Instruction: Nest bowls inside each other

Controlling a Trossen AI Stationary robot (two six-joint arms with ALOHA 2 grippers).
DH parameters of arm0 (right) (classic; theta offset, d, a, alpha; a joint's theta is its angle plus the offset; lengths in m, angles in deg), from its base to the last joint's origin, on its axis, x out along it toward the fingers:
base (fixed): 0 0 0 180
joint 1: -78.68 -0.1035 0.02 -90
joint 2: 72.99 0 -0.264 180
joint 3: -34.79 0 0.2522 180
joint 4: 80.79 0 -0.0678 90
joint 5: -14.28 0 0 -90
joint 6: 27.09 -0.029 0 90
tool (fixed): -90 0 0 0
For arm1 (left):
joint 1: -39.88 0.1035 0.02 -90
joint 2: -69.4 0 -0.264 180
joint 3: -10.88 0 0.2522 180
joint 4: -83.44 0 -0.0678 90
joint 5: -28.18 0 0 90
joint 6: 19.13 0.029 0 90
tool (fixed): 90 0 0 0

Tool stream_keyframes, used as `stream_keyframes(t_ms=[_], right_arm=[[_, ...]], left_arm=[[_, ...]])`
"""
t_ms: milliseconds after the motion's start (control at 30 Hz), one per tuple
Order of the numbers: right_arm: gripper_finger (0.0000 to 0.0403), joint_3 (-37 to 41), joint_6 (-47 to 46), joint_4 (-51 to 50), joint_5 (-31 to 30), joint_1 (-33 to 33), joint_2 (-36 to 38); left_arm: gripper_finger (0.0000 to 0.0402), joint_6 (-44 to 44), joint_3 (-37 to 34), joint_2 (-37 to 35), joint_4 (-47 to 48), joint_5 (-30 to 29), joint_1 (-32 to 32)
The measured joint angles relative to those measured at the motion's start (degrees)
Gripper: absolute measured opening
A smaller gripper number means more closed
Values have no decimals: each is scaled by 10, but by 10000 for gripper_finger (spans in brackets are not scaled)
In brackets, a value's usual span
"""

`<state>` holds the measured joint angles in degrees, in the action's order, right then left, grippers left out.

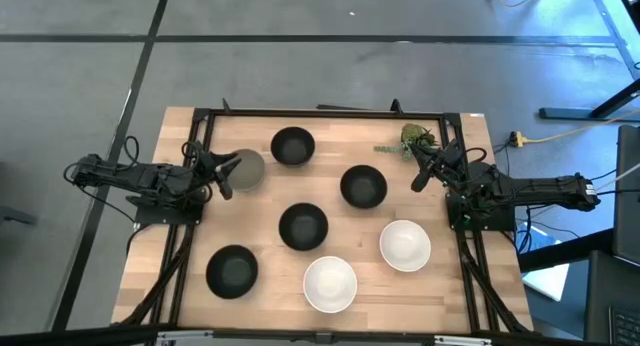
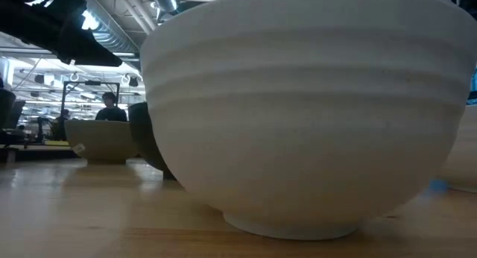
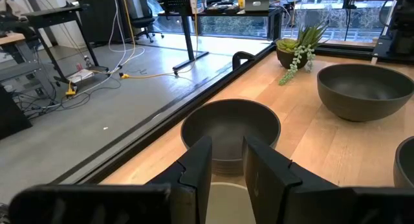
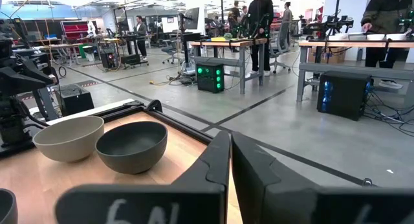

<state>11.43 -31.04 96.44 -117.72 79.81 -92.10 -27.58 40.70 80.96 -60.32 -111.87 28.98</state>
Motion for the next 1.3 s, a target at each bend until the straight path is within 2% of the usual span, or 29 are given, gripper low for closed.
stream_keyframes(t_ms=[467,733,1133,1300], right_arm=[[23,0,27,6,-18,4,-1],[48,0,-79,13,-48,7,-1],[53,0,-75,12,-49,8,-1],[53,0,-61,12,-43,8,-1]], left_arm=[[82,0,0,0,0,0,0],[82,0,0,0,0,0,0],[82,0,0,0,-1,0,0],[82,-1,0,0,-63,1,0]])
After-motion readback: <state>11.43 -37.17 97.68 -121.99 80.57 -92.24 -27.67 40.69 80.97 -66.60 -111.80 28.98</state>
